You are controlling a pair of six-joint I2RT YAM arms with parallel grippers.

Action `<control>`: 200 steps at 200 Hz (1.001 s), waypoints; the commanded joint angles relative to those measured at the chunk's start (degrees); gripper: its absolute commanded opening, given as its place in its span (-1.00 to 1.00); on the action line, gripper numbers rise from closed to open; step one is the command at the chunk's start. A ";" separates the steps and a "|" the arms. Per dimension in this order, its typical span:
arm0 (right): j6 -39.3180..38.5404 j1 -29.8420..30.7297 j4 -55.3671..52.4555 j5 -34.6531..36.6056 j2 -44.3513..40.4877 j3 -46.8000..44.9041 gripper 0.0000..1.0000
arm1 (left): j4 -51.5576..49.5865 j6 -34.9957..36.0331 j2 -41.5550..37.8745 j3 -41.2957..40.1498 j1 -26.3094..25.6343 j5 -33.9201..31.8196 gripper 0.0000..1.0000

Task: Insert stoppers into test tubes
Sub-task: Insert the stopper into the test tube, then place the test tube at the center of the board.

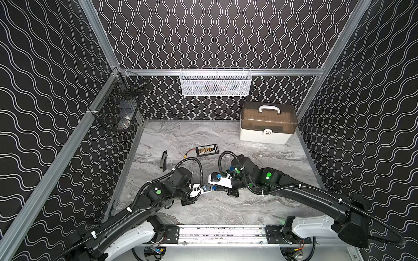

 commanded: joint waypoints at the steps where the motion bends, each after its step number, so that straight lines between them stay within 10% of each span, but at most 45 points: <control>1: 2.41 0.30 5.65 -5.90 1.18 0.41 -0.86 | 15.71 -0.12 -0.22 1.12 -0.03 6.68 -1.00; 32: 3.65 0.30 4.58 -6.60 1.36 0.85 -0.79 | 14.47 0.66 0.39 1.64 -0.07 6.39 -1.00; 75: 5.86 -5.82 -4.88 -9.58 -6.97 2.68 0.09 | 9.69 1.81 1.39 1.99 -0.07 4.36 -1.00; 115: 13.99 -15.53 -16.33 -14.48 -19.12 3.27 0.32 | 7.97 0.84 3.24 1.32 -0.07 3.61 -1.00; 159: 37.64 -17.02 -5.22 15.49 -24.53 -7.38 0.59 | 6.87 -3.46 9.18 2.27 -0.07 1.94 -1.00; 200: 40.66 -19.39 1.21 23.26 -15.56 -9.34 0.63 | 5.83 -8.85 17.74 4.86 1.25 -1.95 -1.00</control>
